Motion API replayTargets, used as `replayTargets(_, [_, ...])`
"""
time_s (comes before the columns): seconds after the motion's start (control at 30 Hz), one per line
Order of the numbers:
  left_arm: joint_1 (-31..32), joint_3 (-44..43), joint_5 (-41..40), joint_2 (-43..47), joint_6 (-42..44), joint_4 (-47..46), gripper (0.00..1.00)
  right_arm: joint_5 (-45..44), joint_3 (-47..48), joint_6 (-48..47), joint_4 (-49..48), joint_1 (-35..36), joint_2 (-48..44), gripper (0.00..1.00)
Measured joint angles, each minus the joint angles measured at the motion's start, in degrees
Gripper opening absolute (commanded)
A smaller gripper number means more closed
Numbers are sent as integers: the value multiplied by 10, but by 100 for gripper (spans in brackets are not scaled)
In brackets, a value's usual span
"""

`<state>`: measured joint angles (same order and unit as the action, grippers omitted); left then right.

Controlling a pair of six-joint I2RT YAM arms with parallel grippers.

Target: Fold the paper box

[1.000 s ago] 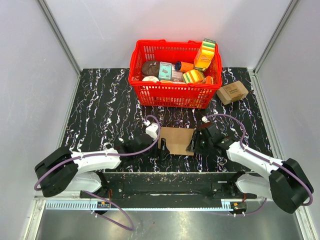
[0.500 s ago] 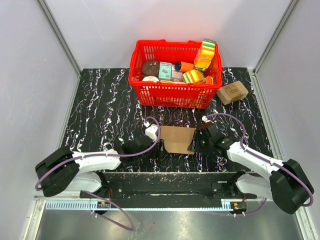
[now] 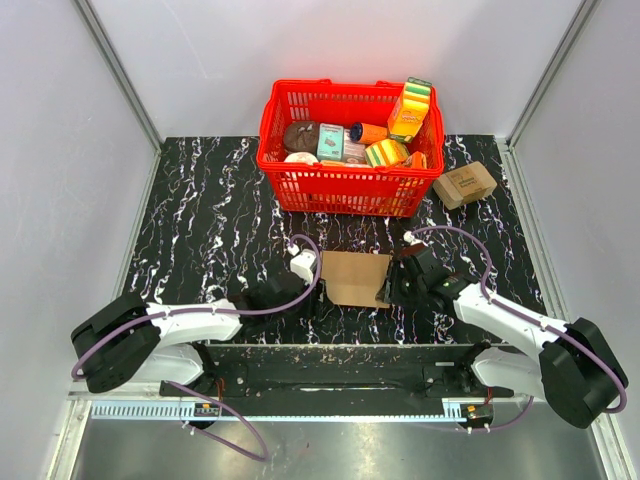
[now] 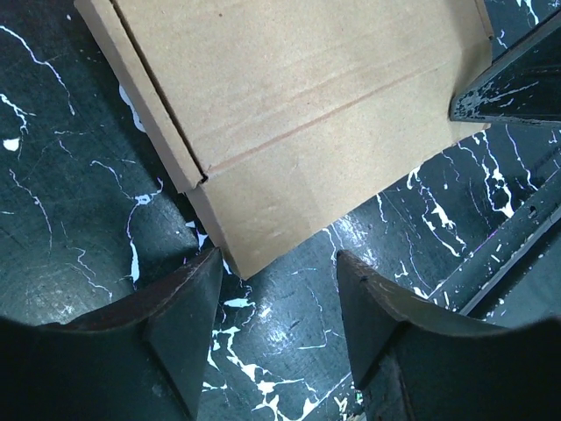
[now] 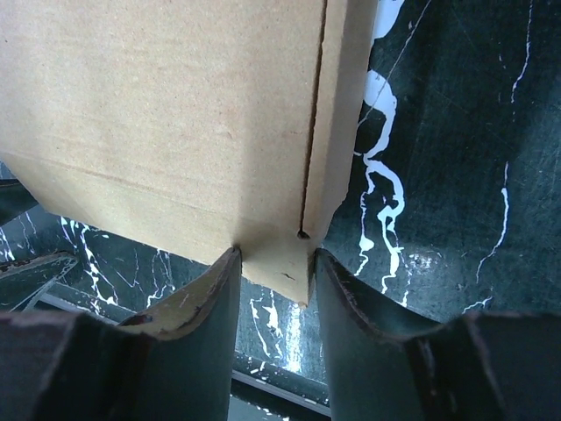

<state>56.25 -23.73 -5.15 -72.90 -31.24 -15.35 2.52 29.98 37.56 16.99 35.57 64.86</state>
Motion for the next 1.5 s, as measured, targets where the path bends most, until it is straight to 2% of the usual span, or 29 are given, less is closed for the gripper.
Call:
replayTargets(0.23, [0,1,-2,-1,5,-10,58,-25,6,-7,17,0,0,63])
replayTargets(0.37, [0,1,-4,-1,8,-10,58,-50,26,-12,49,0,-3,66])
replayTargets(0.5, [0,1,-6,-1,8,-10,58,-78,46,-19,82,0,-24,58])
replayTargets(0.7, [0,1,-7,-3,9,-10,58,-89,77,-49,69,0,-45,34])
replayTargets(0.97, [-2,1,-9,-7,12,-10,57,-60,82,-98,-51,0,-7,28])
replayTargets(1.2, [-3,1,-14,-12,14,-2,57,-44,109,-128,-118,0,101,27])
replayTargets(1.5, [-3,-18,-16,-32,15,5,57,-38,119,-154,-180,0,141,27])
